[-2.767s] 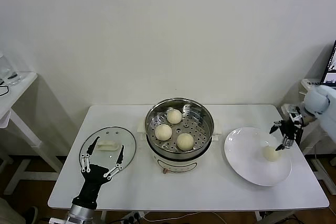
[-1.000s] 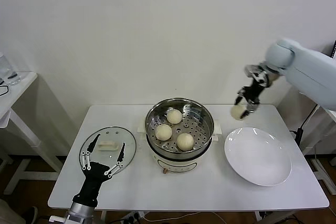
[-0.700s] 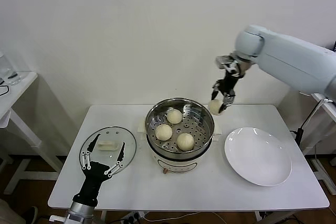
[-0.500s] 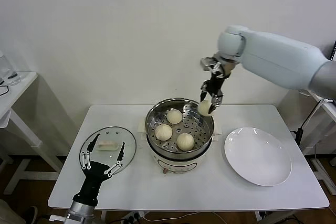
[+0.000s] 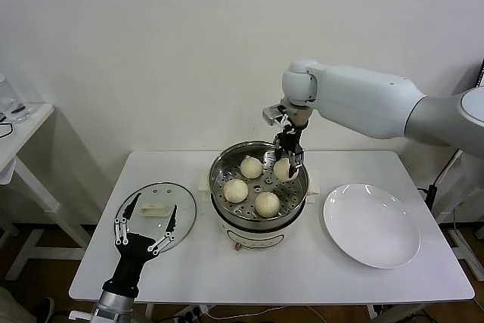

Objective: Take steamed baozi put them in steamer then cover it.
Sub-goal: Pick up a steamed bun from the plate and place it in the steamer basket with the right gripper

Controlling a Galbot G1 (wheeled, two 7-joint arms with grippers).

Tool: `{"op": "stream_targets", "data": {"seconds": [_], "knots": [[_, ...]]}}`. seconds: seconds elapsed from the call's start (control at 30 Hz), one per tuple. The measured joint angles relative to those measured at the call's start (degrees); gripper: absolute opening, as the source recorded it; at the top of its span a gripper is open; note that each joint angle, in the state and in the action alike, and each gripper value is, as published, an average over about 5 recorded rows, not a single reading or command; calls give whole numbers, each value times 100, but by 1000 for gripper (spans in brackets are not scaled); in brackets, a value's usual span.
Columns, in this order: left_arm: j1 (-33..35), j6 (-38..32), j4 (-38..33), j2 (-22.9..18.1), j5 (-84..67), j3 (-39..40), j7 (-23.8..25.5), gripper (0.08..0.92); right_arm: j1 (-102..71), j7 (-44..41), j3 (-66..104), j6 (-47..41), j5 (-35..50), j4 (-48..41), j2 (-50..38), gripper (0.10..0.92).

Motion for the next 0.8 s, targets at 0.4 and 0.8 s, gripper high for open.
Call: {"op": "stream_targets", "data": {"seconds": [0.4, 0.8], "knots": [[0, -6, 0, -7, -2, -17, -11, 823, -258, 191, -12, 18, -229, -115, 147, 679], [4, -26, -20, 3, -1, -30, -24, 823, -406, 412, 115, 43, -321, -42, 96, 821]]}}
